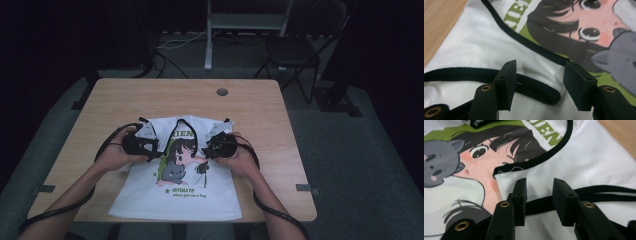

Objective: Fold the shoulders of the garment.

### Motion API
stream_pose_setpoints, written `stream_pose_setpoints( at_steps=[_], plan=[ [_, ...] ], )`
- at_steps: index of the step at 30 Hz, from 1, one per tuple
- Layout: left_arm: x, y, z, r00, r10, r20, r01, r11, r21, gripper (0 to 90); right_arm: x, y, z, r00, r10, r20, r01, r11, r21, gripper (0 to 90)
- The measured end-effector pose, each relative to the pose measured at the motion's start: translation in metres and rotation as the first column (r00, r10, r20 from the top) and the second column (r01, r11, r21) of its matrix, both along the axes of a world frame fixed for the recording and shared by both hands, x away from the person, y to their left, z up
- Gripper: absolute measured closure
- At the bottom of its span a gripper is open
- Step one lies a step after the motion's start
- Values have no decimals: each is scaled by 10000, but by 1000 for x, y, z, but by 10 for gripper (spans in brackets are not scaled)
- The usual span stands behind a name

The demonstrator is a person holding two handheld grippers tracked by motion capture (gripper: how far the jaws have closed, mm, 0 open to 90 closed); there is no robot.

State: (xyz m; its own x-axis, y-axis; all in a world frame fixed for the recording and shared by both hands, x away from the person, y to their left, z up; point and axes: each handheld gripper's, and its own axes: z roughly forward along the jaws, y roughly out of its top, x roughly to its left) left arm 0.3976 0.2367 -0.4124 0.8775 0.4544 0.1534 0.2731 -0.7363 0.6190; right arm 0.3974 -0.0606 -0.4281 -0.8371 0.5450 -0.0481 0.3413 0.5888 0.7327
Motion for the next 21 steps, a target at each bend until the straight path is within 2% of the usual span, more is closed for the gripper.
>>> stream_pose_setpoints(
  at_steps=[1, 3, 7, 9, 10, 14, 16, 18, 19, 21],
  plan=[
    [1, -1, 1, 10000, 99, 7, -98, 9996, -246, 430, -1, 0, 4, 10000, -15, 25, 14, 9994, 338, 631],
    [3, -3, 3, 9993, 373, -81, -378, 9975, -597, 413, -5, 4, 9, 9999, -1, 124, -7, 9976, 699, 627],
    [4, -11, -1, 9991, 429, 5, -429, 9991, -55, 404, -11, 15, 2, 9994, 359, 23, -360, 9991, 227, 623],
    [3, -12, -4, 9991, 427, 63, -429, 9988, 235, 411, -10, 15, -3, 9996, 290, 31, -290, 9996, -76, 624],
    [3, -11, -6, 9992, 388, 121, -391, 9987, 312, 418, -9, 14, -5, 9997, 258, -29, -258, 9997, -20, 629],
    [3, -5, -7, 9988, 480, -9, -480, 9988, 42, 422, -8, 5, -9, 9996, 248, -157, -245, 9994, 229, 628],
    [3, -2, -6, 9984, 565, -36, -566, 9982, -178, 397, -7, 4, -8, 9996, 189, -201, -184, 9996, 229, 605],
    [4, 3, -4, 9969, 778, -132, -786, 9940, -768, 358, -6, 2, -6, 9999, 47, -122, -43, 9996, 295, 586],
    [4, 6, -2, 9953, 943, -199, -959, 9896, -1071, 321, -5, -1, -4, 10000, -45, -79, 49, 9987, 505, 575],
    [4, 15, 2, 9926, 1160, -353, -1205, 9755, -1840, 306, -4, -9, 2, 9990, -449, 42, 442, 9942, 983, 517]
  ],
)
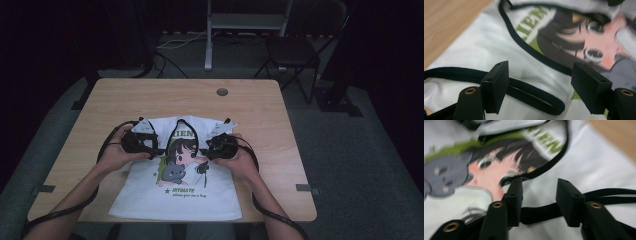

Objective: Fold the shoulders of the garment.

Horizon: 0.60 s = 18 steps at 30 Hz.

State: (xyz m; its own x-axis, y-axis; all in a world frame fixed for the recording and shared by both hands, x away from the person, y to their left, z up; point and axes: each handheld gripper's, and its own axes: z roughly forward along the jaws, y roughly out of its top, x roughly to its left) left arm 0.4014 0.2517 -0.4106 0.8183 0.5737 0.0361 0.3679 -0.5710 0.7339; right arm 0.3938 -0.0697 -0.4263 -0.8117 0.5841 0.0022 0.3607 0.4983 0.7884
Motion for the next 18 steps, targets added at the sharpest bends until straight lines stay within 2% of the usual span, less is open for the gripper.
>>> stream_pose_setpoints(
  at_steps=[1, 2, 4, 6, 9, 11, 12, 14, 16, 18],
  plan=[
    [0, 4, 2, 9997, 224, -76, -226, 9992, -336, 280, 1, -5, 3, 9997, -229, -11, 229, 9997, 130, 487],
    [0, 9, 4, 9984, 537, -167, -547, 9963, -670, 201, 3, -10, 5, 9988, -484, 41, 483, 9984, 286, 448],
    [0, 20, 7, 9980, 609, -162, -626, 9883, -1392, 189, 6, -21, 8, 9936, -1132, -32, 1132, 9918, 590, 347],
    [-2, 30, 10, 9965, 818, -158, -834, 9754, -2039, 189, 8, -31, 11, 9868, -1622, 4, 1618, 9844, 688, 307],
    [-7, 45, 13, 9921, 1252, -47, -1214, 9507, -2855, 189, 9, -43, 13, 9757, -2188, -103, 2188, 9714, 921, 241],
    [-11, 54, 14, 9863, 1647, -70, -1584, 9349, -3176, 189, 10, -51, 13, 9686, -2485, -111, 2483, 9638, 967, 216],
    [-12, 59, 15, 9837, 1798, -40, -1715, 9314, -3211, 189, 10, -55, 14, 9640, -2654, -145, 2655, 9587, 1023, 209],
    [-15, 69, 16, 9741, 2261, 43, -2116, 9181, -3351, 189, 11, -64, 14, 9564, -2914, -181, 2916, 9506, 1063, 196],
    [-18, 81, 17, 9624, 2716, 59, -2515, 8989, -3589, 189, 11, -73, 15, 9470, -3204, -250, 3211, 9403, 1131, 143],
    [-22, 94, 17, 9491, 3146, 126, -2870, 8811, -3759, 189, 11, -83, 15, 9359, -3509, -310, 3518, 9272, 1287, 136]
  ],
)
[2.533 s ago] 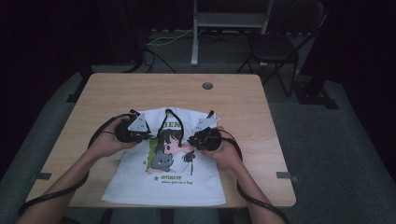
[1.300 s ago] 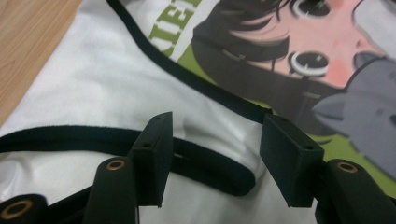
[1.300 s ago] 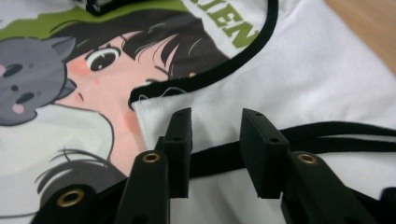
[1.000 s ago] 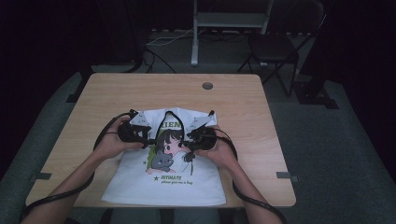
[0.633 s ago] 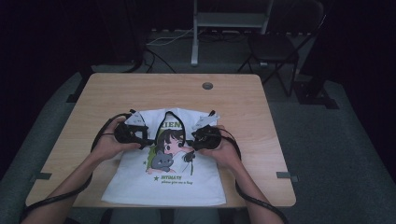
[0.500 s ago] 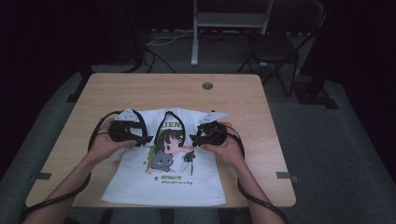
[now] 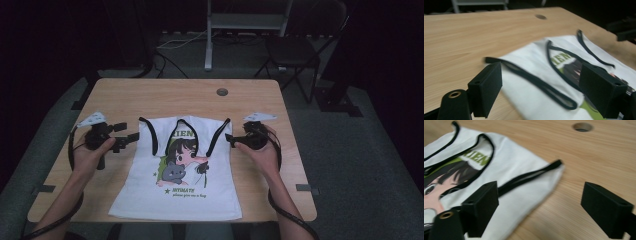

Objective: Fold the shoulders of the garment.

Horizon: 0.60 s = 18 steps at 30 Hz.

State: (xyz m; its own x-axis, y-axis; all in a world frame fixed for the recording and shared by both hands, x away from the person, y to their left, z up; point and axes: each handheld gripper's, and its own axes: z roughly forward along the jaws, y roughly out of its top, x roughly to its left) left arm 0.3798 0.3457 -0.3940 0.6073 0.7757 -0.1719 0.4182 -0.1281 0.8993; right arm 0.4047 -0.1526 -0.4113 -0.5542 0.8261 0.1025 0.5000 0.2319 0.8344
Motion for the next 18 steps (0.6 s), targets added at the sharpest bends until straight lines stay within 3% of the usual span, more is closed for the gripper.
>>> stream_pose_setpoints(
  at_steps=[5, 8, 13, 18],
  plan=[
    [-6, 25, -4, 9972, 749, -67, -750, 9971, -99, 189, -3, -24, -1, 9981, -614, 32, 614, 9980, 116, 131],
    [-9, 33, -7, 9957, 912, -136, -913, 9958, -110, 189, -6, -35, -3, 9963, -861, 9, 861, 9962, 157, 131],
    [-8, 29, -8, 9961, 854, -206, -849, 9961, 234, 189, -7, -41, -7, 9948, -1021, -64, 1022, 9946, 206, 130],
    [-2, 20, -5, 9973, 708, -167, -704, 9972, 246, 189, -6, -35, -10, 9962, -862, -116, 864, 9961, 158, 131]
  ],
)
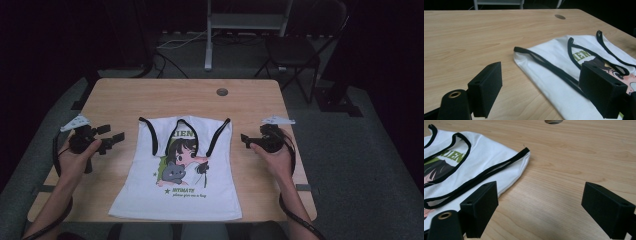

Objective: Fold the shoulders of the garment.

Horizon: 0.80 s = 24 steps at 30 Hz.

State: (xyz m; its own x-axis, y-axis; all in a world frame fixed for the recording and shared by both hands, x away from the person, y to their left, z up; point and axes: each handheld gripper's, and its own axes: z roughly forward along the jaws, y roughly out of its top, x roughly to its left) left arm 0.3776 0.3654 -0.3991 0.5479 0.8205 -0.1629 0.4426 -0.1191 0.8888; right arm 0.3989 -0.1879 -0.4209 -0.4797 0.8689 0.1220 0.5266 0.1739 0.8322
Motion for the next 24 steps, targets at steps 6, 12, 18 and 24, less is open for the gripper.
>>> stream_pose_setpoints(
  at_steps=[6, 12, 18, 24],
  plan=[
    [3, -2, 1, 10000, -52, 3, 52, 10000, 17, 189, 0, 1, 3, 10000, 22, 51, -21, 10000, -30, 130],
    [3, -2, -2, 10000, -5, -51, 5, 10000, 36, 189, -2, 1, 3, 10000, 2, 33, -2, 10000, -44, 131],
    [4, -5, -1, 10000, 4, -85, -3, 10000, 67, 189, -3, 2, 2, 10000, 60, -11, -60, 9999, -97, 131],
    [10, -6, 0, 9999, 44, -134, -43, 10000, 37, 189, 0, 5, 6, 9999, 154, 7, -154, 9998, -83, 131]
  ],
)
